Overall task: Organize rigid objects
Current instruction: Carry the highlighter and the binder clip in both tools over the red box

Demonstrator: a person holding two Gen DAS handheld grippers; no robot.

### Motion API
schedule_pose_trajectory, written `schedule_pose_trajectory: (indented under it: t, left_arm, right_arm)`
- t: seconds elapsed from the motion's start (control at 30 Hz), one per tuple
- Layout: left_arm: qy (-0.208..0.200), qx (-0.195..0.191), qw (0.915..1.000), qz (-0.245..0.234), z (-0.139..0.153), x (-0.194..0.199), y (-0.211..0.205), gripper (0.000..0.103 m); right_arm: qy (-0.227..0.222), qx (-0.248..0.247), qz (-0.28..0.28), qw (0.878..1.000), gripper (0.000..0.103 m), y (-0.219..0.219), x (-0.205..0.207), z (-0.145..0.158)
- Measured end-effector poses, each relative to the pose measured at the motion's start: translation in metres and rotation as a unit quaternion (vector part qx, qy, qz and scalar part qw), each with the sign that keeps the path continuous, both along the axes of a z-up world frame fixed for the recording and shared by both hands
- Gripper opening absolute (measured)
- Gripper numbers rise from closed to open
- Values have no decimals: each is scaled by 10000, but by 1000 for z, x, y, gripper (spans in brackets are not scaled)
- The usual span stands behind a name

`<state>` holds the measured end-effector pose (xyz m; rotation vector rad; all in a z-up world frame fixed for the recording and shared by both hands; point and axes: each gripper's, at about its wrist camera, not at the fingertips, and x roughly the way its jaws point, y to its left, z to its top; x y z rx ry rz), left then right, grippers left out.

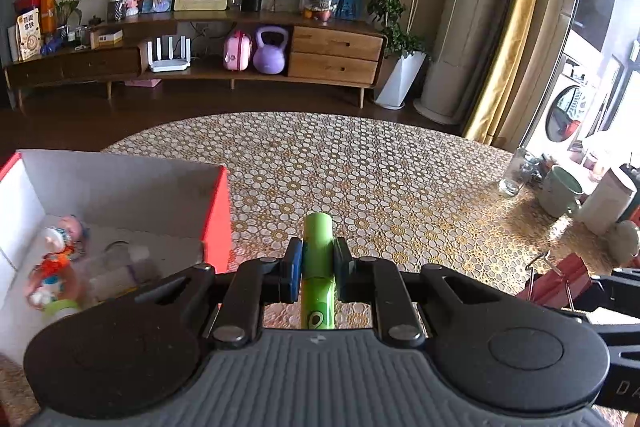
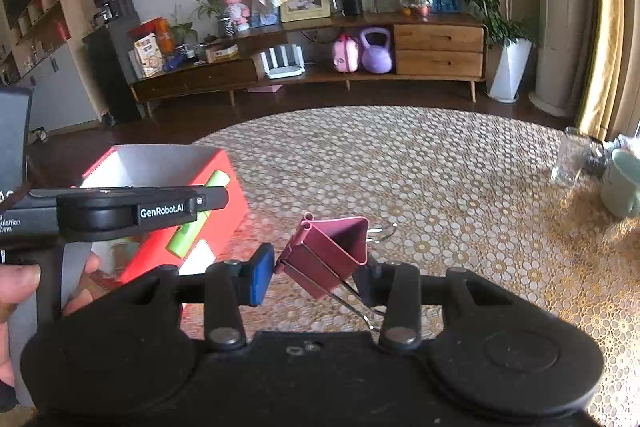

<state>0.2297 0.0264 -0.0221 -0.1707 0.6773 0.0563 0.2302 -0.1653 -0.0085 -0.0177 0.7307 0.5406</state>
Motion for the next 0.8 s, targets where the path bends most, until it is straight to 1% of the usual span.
schedule_pose_trajectory:
  t: [0.23, 0.5, 0.8]
  left_arm:
    - [-24, 25, 10000, 70, 22, -34, 30, 16]
    - [-64, 149, 9996, 242, 37, -64, 78, 16]
    - [-32, 289, 9982, 519, 38, -85, 138, 16]
  right_arm:
    - [-168, -193, 286, 9993, 41, 35, -27, 21]
    - [-297, -270, 717, 9966, 41, 93, -49, 33]
    - [-397, -463, 1195, 9910, 41, 157, -52, 35]
